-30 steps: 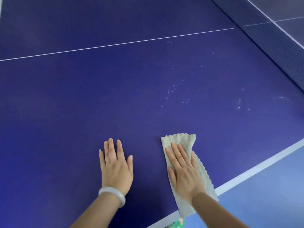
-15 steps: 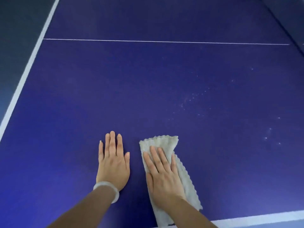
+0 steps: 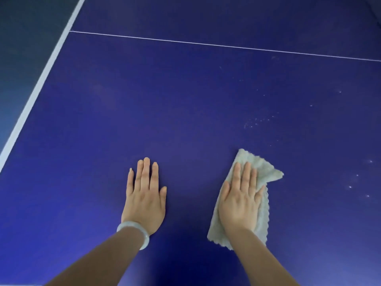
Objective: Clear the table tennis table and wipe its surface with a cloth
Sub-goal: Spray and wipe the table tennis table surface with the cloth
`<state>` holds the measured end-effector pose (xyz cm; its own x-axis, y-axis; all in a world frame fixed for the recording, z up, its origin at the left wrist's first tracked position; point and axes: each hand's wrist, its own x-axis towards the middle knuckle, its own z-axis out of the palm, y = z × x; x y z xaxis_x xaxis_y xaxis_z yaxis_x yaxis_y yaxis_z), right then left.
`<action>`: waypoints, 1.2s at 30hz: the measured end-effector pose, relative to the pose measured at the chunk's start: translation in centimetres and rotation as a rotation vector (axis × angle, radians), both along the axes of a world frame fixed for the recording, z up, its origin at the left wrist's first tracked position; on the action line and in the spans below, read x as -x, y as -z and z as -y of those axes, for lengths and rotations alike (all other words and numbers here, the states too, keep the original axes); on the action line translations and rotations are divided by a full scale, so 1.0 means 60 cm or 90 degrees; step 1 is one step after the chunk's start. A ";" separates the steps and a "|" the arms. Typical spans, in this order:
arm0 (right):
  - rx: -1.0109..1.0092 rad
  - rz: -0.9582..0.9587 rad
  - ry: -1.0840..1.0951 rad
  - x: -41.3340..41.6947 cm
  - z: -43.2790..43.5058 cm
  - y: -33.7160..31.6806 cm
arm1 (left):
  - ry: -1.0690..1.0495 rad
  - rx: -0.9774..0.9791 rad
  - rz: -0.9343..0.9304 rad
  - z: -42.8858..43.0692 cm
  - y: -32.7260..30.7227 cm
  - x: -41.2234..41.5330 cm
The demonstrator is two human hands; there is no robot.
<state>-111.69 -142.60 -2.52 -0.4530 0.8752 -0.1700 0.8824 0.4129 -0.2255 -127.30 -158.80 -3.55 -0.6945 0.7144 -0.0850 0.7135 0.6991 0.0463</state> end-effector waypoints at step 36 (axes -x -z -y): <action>-0.025 -0.012 -0.019 -0.142 0.041 0.010 | -0.010 -0.049 0.006 -0.001 0.003 -0.004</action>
<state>-103.19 -145.03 -3.15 -0.4820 0.8670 -0.1269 0.8654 0.4483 -0.2241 -127.07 -158.77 -3.76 -0.7047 0.7085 -0.0374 0.7021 0.7040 0.1073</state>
